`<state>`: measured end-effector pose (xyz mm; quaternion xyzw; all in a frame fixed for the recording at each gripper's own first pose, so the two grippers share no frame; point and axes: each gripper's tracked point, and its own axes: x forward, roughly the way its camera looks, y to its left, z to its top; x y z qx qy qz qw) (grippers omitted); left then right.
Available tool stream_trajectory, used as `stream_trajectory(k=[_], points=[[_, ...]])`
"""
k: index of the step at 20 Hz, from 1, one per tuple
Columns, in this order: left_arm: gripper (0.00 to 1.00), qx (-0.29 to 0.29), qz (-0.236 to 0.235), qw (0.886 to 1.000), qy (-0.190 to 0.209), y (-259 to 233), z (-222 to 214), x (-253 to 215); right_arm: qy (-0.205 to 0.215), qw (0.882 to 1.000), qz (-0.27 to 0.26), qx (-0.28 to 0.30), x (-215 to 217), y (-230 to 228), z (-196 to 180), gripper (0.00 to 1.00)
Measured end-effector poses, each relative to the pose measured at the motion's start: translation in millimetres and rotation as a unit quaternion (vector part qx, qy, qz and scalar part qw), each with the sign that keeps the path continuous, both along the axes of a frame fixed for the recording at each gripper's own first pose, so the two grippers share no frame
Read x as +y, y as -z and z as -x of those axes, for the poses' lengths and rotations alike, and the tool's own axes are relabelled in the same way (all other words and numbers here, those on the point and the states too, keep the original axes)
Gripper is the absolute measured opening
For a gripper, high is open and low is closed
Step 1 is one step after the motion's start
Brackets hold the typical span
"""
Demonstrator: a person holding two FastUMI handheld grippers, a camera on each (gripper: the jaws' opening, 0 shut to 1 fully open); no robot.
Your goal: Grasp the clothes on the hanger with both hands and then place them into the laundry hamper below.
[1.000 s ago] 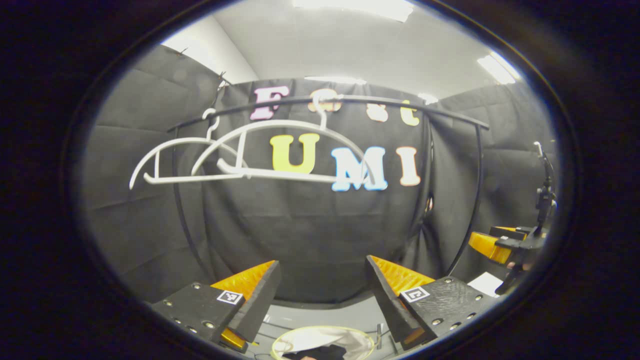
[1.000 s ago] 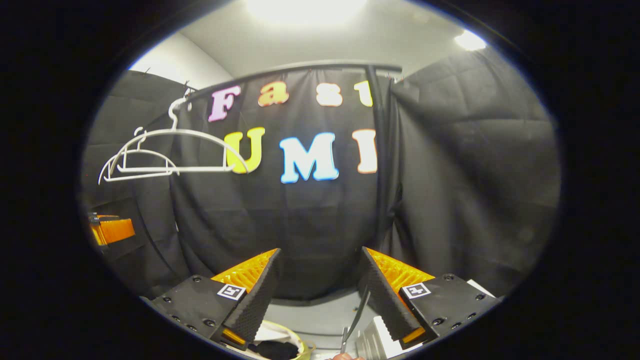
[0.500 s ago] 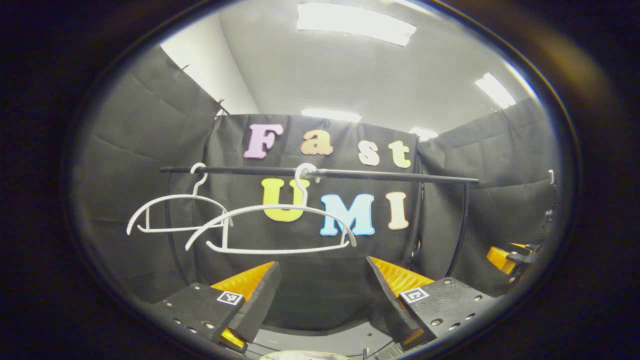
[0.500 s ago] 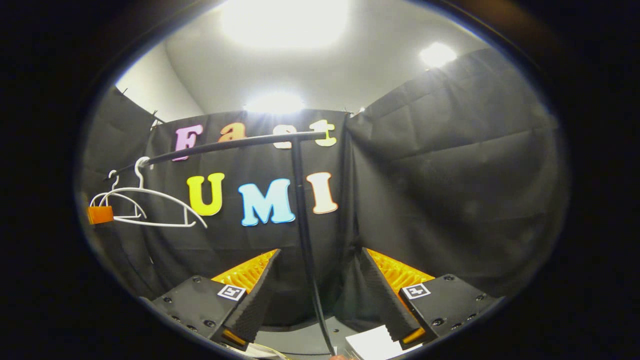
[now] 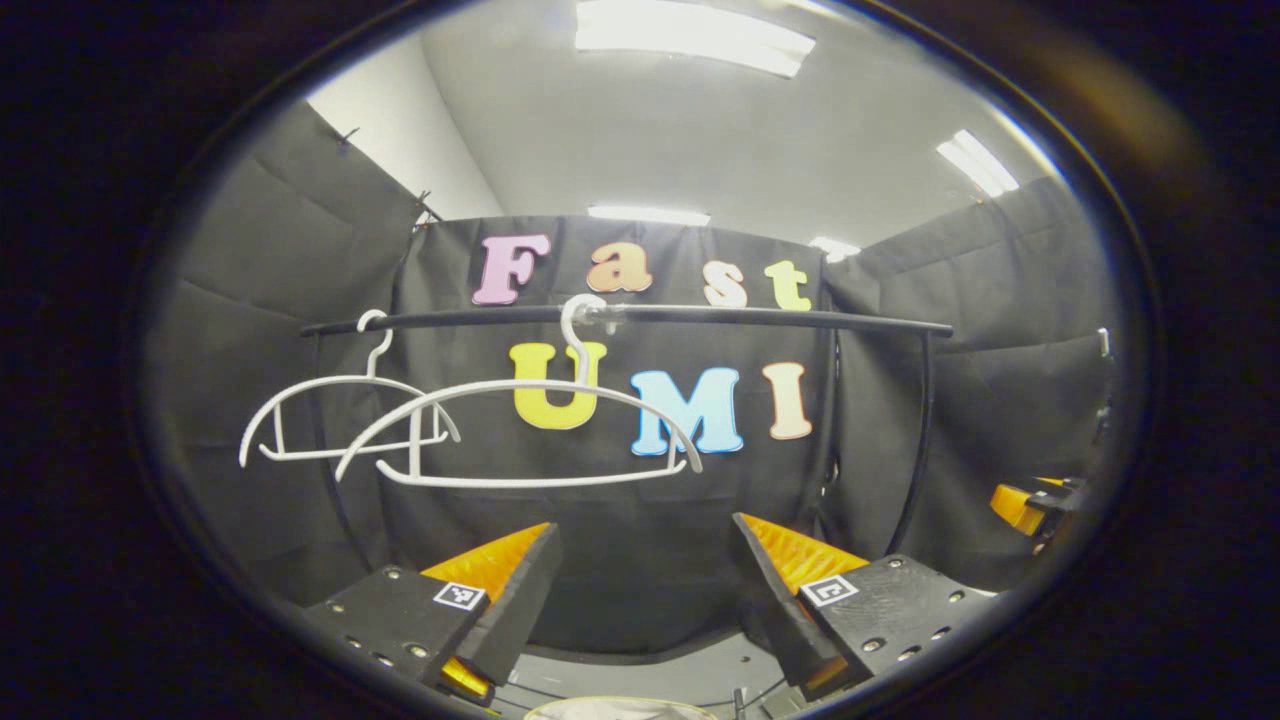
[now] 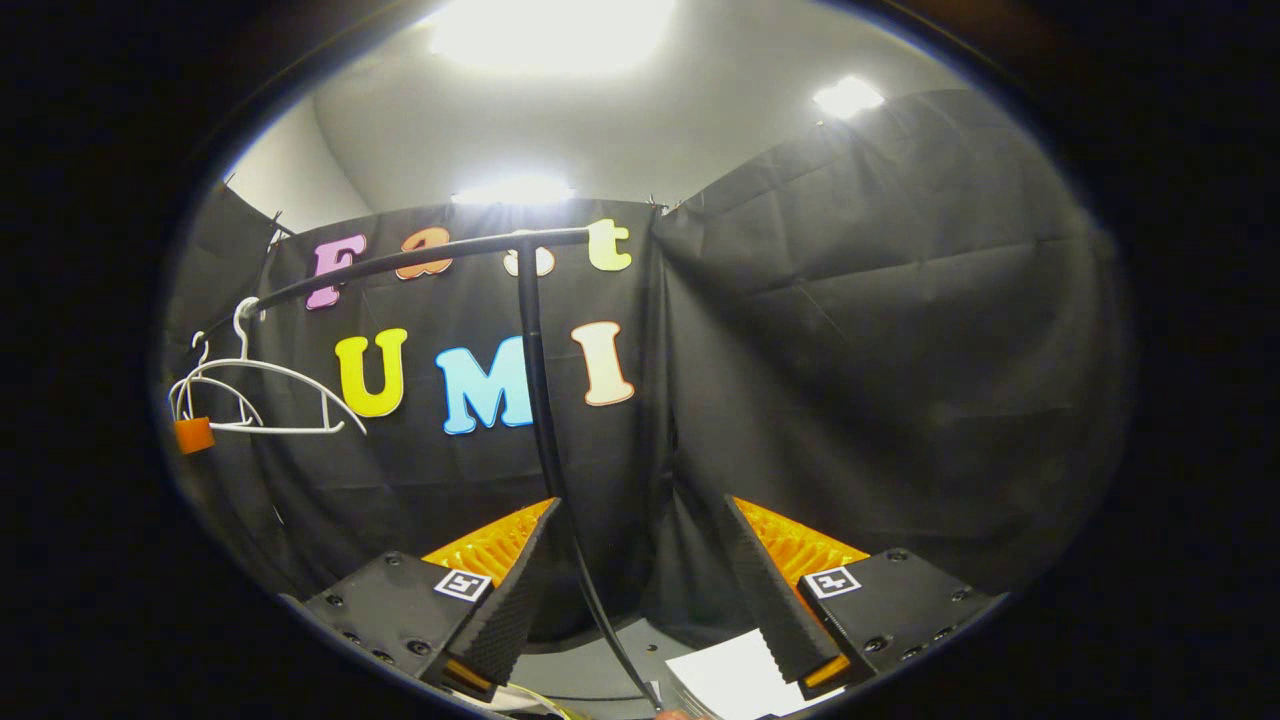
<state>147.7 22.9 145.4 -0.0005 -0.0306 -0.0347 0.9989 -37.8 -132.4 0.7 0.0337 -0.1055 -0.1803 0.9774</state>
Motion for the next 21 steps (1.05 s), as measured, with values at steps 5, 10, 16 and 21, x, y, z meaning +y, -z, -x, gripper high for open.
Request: stream_trajectory(k=[5, 10, 16, 21], points=[[1.0, 0.016, -0.004, 1.0, -0.023, 17.5, 1.8, 19.3, -0.019, 1.0, -0.007, 0.011, 15.0, 4.4, -17.8, 0.98], [1.0, 0.022, 0.001, 0.999, -0.046, 28.1, -0.6, 45.9, -0.033, 0.999, 0.005, 0.021, 35.1, 5.0, -27.3, 0.98], [0.99, 0.021, 0.004, 0.998, -0.058, 40.3, -1.5, 71.2, -0.042, 0.999, 0.02, 0.024, 52.2, -0.2, -28.3, 0.98], [1.0, 0.014, -0.013, 0.998, -0.065, 51.2, -2.2, 94.1, -0.046, 0.998, 0.029, 0.03, 66.8, -1.6, -29.3, 0.98]])
